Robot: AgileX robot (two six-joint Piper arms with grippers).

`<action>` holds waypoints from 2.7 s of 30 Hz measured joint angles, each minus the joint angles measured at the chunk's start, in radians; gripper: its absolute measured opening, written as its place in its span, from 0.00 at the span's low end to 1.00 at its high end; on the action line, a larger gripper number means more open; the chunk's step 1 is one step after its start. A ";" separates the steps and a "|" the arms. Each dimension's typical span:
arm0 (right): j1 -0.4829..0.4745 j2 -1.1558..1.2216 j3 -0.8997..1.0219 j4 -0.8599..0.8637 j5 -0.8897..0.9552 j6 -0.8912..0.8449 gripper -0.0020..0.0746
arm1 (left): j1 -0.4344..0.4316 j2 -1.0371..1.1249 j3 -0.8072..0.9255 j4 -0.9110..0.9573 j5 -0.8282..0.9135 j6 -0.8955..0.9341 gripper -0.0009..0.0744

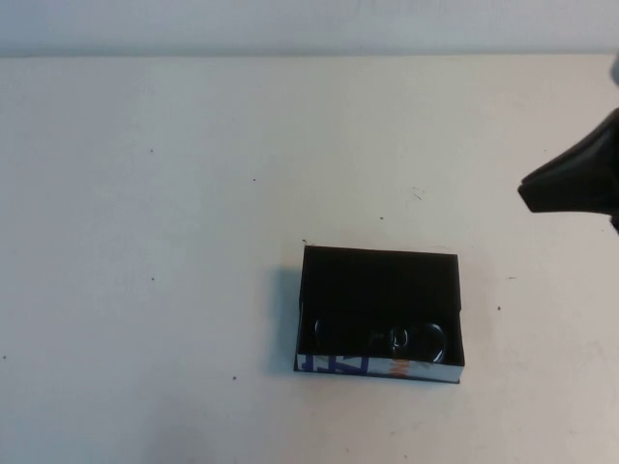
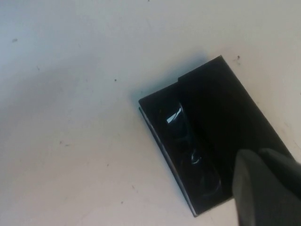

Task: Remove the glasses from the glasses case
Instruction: Pick up the glasses from the glasses case

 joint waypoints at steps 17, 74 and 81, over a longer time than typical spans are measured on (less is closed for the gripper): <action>0.349 0.512 -0.278 -0.415 0.017 0.032 0.00 | 0.000 0.000 0.000 0.000 0.000 0.000 0.01; 0.462 0.701 -0.413 -0.567 -0.011 0.279 0.04 | 0.000 0.000 0.000 0.000 0.000 0.000 0.01; 0.396 0.473 -0.376 -0.565 0.008 0.643 0.04 | 0.000 0.000 0.000 0.000 0.000 0.000 0.01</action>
